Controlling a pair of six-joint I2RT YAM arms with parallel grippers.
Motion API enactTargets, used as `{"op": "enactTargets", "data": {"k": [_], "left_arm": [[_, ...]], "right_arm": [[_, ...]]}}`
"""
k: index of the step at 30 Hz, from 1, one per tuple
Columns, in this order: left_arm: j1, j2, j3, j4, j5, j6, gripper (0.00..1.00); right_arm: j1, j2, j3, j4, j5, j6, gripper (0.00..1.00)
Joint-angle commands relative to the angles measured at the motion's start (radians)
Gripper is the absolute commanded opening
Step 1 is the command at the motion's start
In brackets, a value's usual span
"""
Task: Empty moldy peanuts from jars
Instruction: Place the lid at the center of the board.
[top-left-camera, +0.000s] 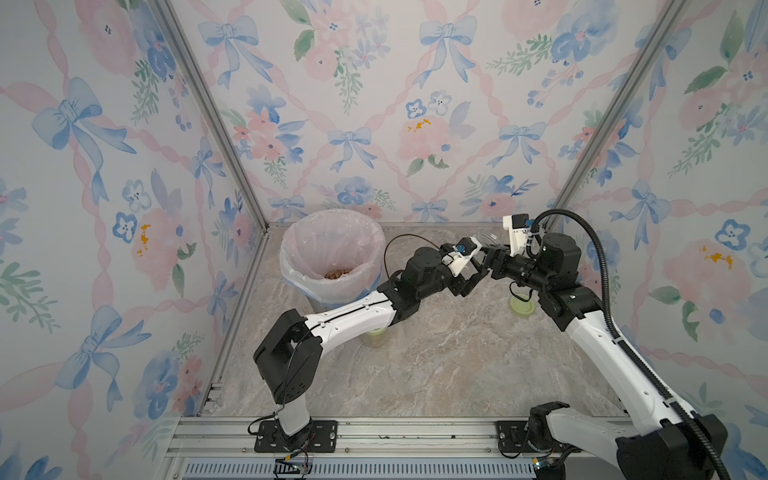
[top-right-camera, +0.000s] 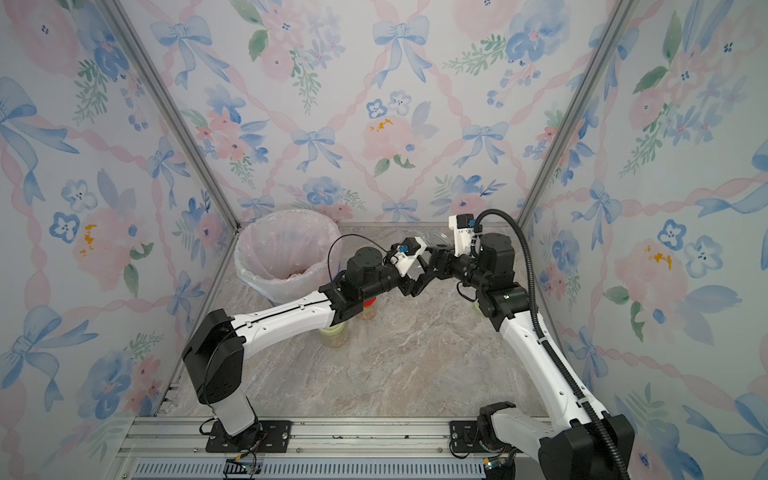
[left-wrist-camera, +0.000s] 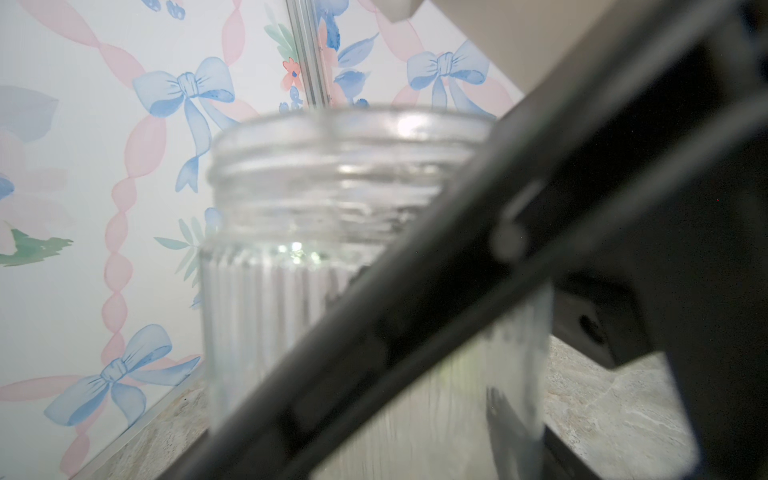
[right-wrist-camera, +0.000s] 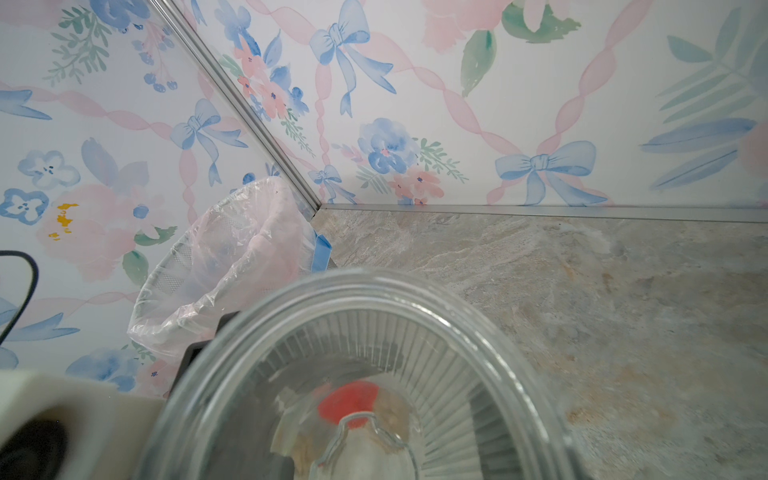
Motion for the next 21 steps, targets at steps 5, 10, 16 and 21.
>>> {"op": "enactTargets", "data": {"k": [5,10,16,21], "left_arm": [[-0.028,0.018,0.036,0.096,0.22,0.061,0.49],[-0.029,0.021,0.036,0.09,0.254,0.051,0.5],[-0.038,0.023,0.045,0.075,0.314,0.05,0.59],[-0.051,0.03,0.069,0.049,0.36,0.06,0.66]], "right_arm": [[0.019,-0.009,0.023,-0.028,0.049,-0.019,0.44],[0.025,-0.012,0.041,-0.074,0.102,-0.056,0.44],[0.028,-0.005,0.066,-0.099,0.139,-0.088,0.44],[0.03,0.005,0.086,-0.114,0.154,-0.102,0.43]]}}
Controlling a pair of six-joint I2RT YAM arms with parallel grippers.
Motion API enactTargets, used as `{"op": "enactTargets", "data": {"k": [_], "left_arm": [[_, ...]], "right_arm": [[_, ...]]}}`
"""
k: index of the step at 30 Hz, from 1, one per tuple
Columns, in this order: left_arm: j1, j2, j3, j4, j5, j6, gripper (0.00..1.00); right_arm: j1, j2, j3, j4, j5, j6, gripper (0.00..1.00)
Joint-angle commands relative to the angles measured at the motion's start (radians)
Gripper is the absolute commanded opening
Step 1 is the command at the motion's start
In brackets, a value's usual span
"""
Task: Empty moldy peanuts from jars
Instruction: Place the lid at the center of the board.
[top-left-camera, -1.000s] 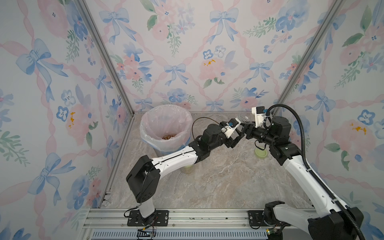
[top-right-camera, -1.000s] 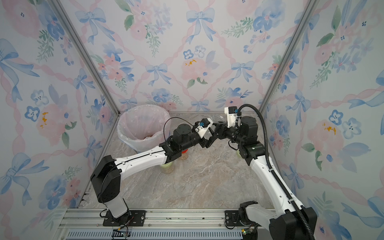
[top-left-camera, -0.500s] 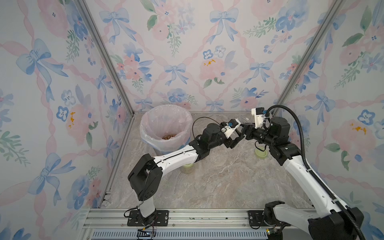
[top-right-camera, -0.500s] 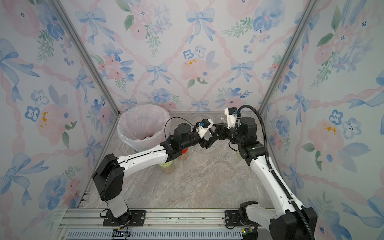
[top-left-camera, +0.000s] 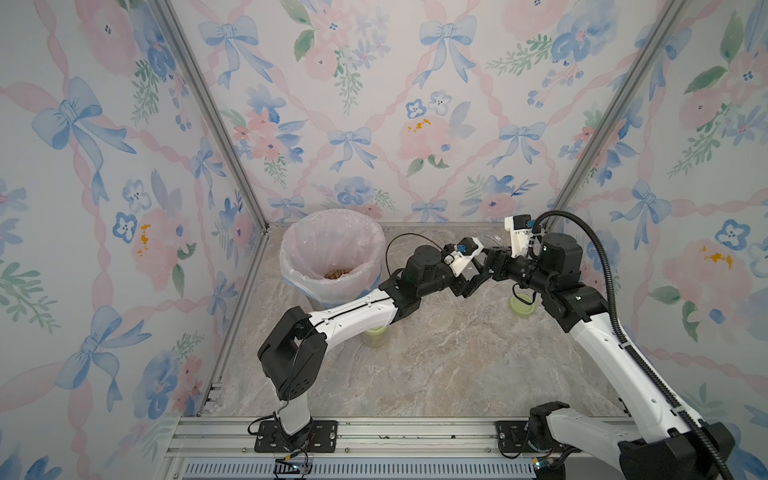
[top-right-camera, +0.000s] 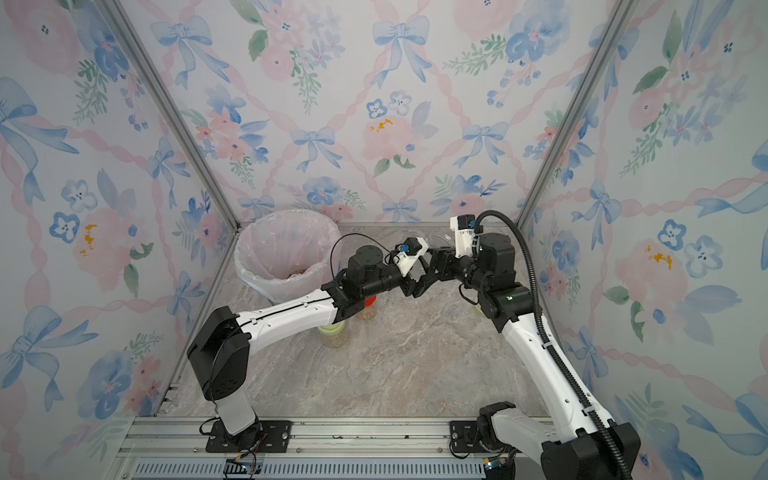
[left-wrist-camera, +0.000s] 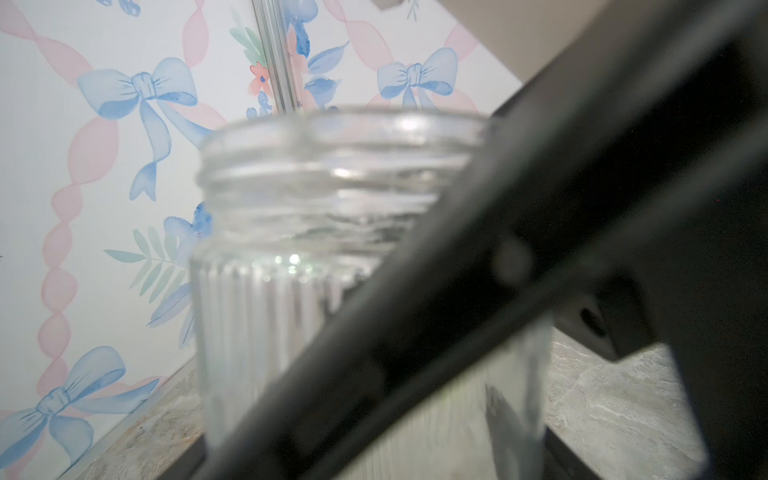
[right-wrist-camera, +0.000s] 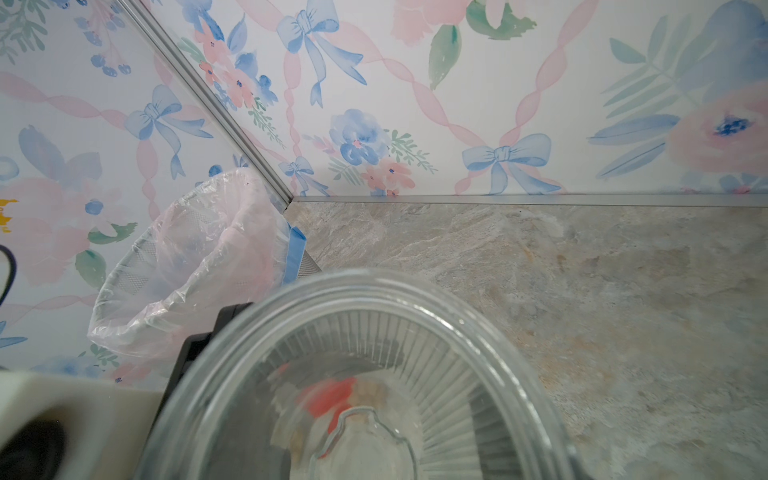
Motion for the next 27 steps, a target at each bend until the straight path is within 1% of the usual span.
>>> {"op": "enactTargets", "data": {"k": [1,4,6,8,9,10,15,17,22,27], "left_arm": [[-0.062,0.006,0.057,0.023,0.257,0.085,0.66],[-0.062,0.017,0.072,0.018,0.257,0.086,0.69],[-0.063,0.026,0.084,0.014,0.263,0.079,0.72],[-0.064,0.03,0.091,0.013,0.278,0.079,0.73],[-0.065,0.032,0.094,0.012,0.27,0.078,0.75],[-0.066,0.035,0.096,0.012,0.262,0.077,0.8],[-0.068,0.042,0.103,0.009,0.233,0.073,0.82],[-0.068,0.046,0.106,0.007,0.231,0.067,0.9],[-0.067,0.053,0.117,0.001,0.242,0.063,0.94],[-0.068,0.055,0.119,-0.004,0.225,0.068,0.98]], "right_arm": [[0.01,0.022,0.038,0.013,0.046,-0.057,0.43],[0.01,0.017,0.043,0.021,0.047,-0.057,0.42],[0.01,0.017,0.054,0.01,0.051,-0.063,0.42],[0.01,0.018,0.06,0.004,0.056,-0.069,0.42],[0.01,0.016,0.062,0.005,0.059,-0.071,0.41],[0.01,0.015,0.061,0.005,0.059,-0.072,0.42],[0.01,0.016,0.071,-0.009,0.075,-0.087,0.41],[0.009,0.013,0.072,-0.011,0.085,-0.094,0.41],[0.009,0.017,0.083,-0.023,0.103,-0.108,0.41],[0.007,0.02,0.087,-0.026,0.108,-0.114,0.41]]}}
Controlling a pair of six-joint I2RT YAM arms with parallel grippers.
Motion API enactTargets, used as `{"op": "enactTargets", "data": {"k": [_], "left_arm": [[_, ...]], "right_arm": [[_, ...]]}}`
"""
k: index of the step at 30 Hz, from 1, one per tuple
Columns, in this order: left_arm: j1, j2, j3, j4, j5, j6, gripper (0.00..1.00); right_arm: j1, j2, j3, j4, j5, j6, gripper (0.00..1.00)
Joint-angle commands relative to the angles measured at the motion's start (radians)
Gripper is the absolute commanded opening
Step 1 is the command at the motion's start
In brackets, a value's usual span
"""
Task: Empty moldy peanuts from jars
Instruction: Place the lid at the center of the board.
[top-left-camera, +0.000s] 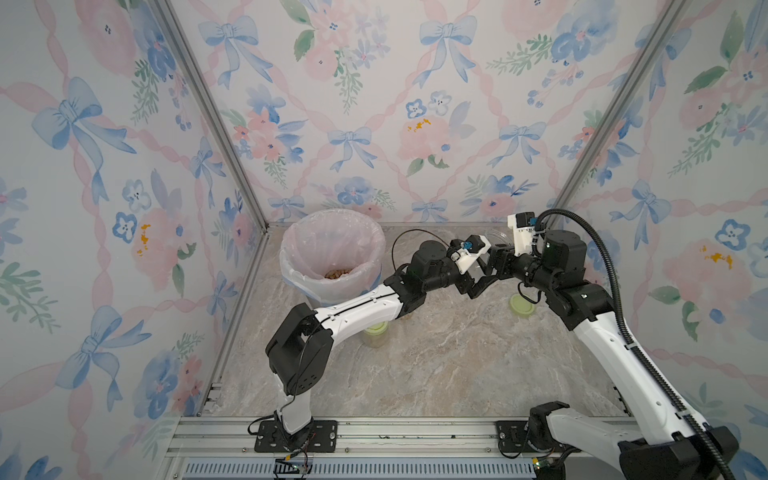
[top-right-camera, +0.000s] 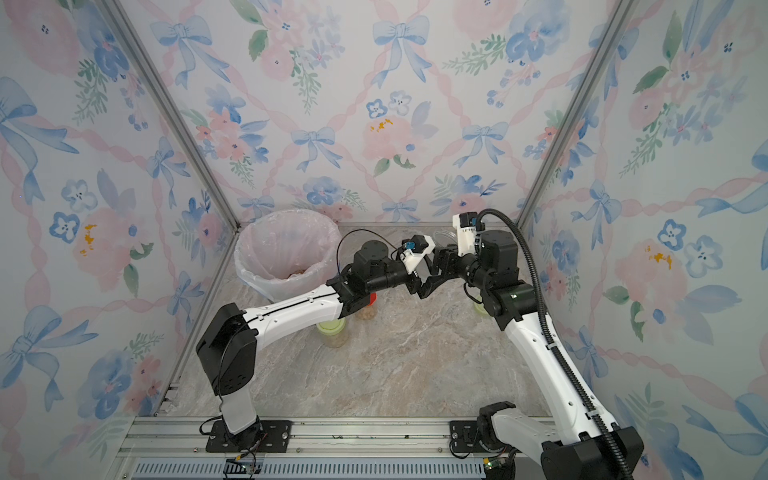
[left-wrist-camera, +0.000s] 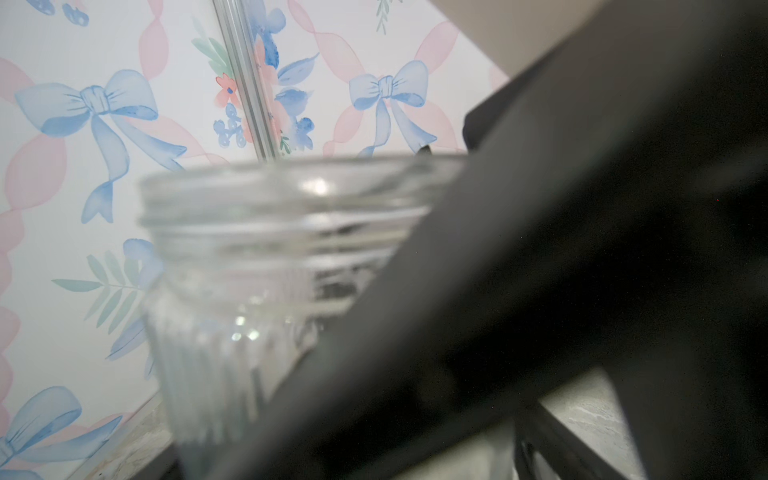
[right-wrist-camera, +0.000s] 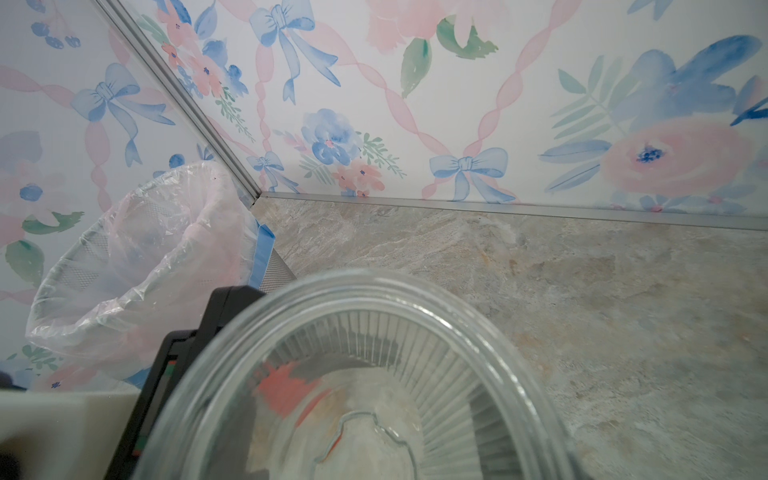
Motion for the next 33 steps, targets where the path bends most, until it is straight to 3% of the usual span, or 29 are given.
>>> {"op": "enactTargets", "data": {"k": [1,20,33], "left_arm": [[-0.068,0.005,0.038,0.022,0.147,0.062,0.98],[-0.057,0.069,0.111,-0.14,0.026,0.048,0.98],[-0.048,0.044,0.036,-0.225,-0.041,0.071,0.98]], "right_arm": [[0.006,0.023,0.038,0.056,0.028,-0.025,0.41],[-0.055,0.021,0.046,0.057,0.078,-0.049,0.4],[-0.102,0.045,0.01,0.109,0.157,-0.058,0.4]]}}
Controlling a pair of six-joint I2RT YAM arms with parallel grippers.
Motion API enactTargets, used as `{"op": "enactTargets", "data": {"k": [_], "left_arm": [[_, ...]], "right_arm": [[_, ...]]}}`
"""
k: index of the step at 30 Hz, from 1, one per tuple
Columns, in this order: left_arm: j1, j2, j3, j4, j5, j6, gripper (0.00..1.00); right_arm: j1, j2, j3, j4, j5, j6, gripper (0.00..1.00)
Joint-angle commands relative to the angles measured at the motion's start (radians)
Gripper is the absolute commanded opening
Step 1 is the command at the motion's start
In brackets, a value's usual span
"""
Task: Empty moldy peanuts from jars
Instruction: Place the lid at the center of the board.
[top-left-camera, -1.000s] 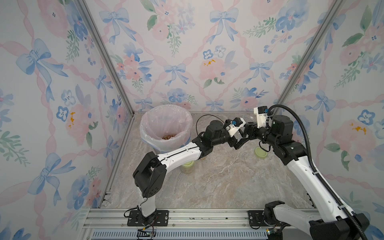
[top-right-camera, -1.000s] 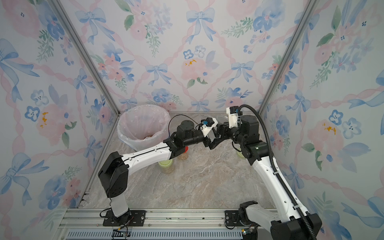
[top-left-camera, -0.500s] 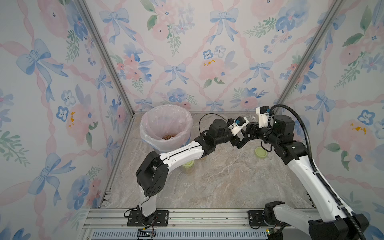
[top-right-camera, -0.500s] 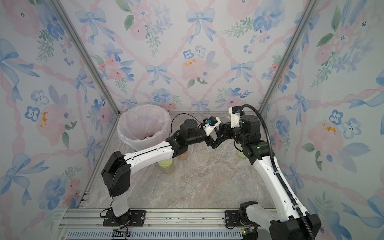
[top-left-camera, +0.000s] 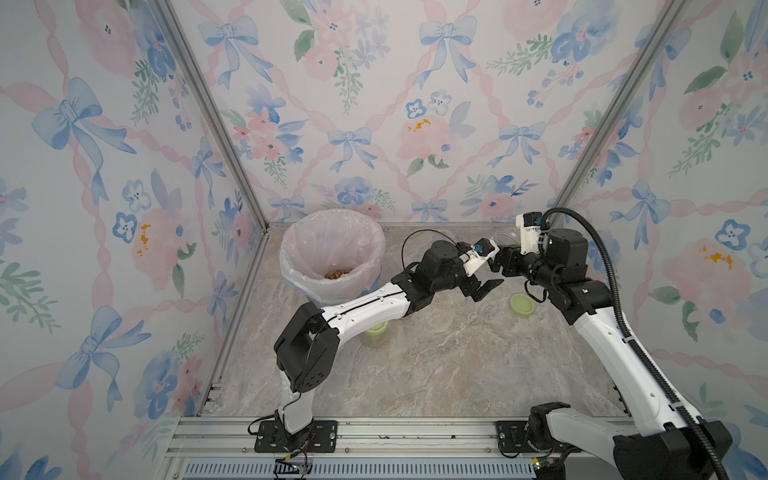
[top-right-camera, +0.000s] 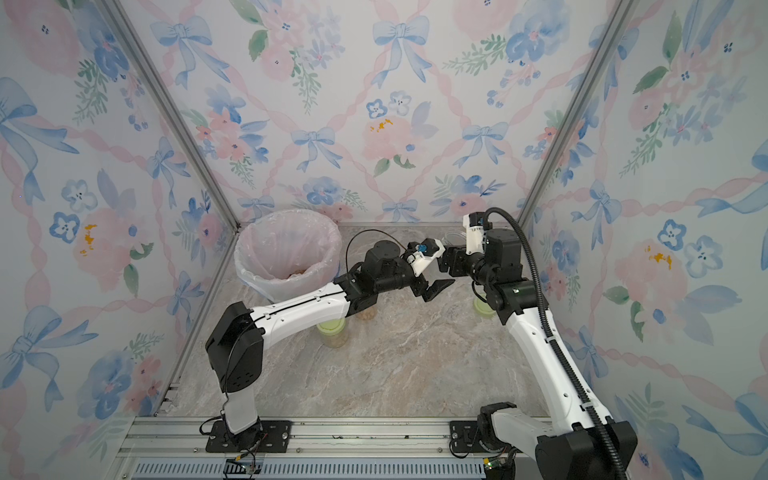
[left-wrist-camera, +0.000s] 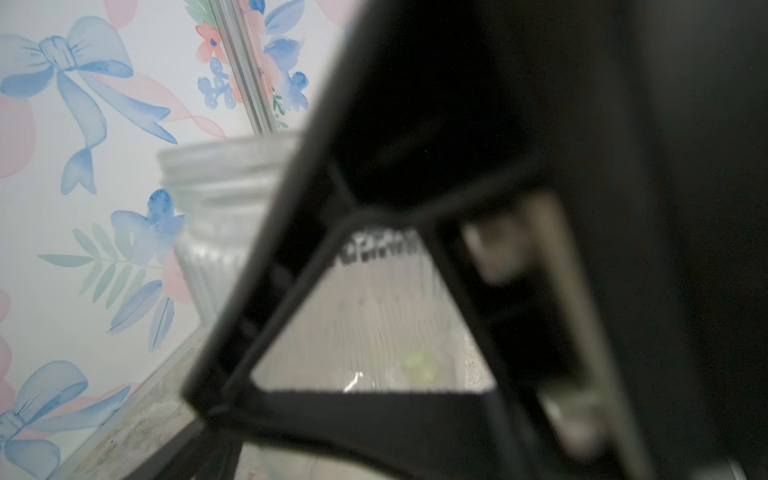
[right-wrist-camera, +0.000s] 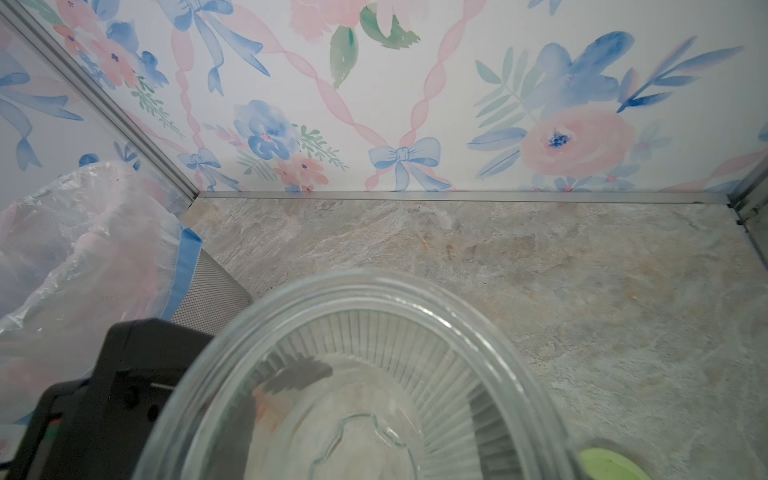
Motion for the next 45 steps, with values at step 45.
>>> {"op": "enactTargets", "data": {"k": [45], "left_arm": [[-0.005,-0.899,-0.95,0.115,-0.361,-0.109,0.98]], "right_arm": [[0.349,0.563,-0.322,0.893,0.751,0.063,0.41]]}}
